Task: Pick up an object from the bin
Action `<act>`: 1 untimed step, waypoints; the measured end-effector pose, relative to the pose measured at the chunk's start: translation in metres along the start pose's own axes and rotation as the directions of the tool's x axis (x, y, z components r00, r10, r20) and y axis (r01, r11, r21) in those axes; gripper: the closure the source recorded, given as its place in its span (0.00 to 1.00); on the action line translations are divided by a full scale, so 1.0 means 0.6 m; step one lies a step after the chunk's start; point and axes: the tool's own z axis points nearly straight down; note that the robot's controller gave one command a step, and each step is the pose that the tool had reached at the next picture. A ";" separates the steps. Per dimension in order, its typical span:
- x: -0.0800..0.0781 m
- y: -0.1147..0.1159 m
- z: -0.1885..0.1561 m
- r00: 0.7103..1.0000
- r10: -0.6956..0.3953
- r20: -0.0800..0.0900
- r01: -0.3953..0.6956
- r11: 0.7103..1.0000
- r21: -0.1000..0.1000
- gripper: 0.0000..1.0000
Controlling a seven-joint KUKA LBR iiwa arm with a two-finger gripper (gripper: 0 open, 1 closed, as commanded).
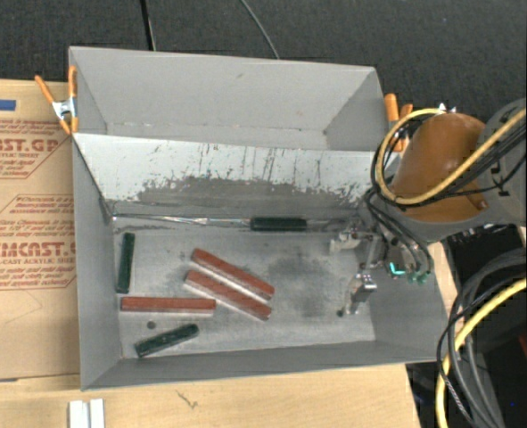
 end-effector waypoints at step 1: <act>-0.003 0.001 -0.007 1.000 -0.001 0.008 0.001 1.000 0.001 1.00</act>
Offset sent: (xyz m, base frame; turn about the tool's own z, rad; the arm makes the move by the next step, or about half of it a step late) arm 0.0000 0.0000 0.0000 0.0000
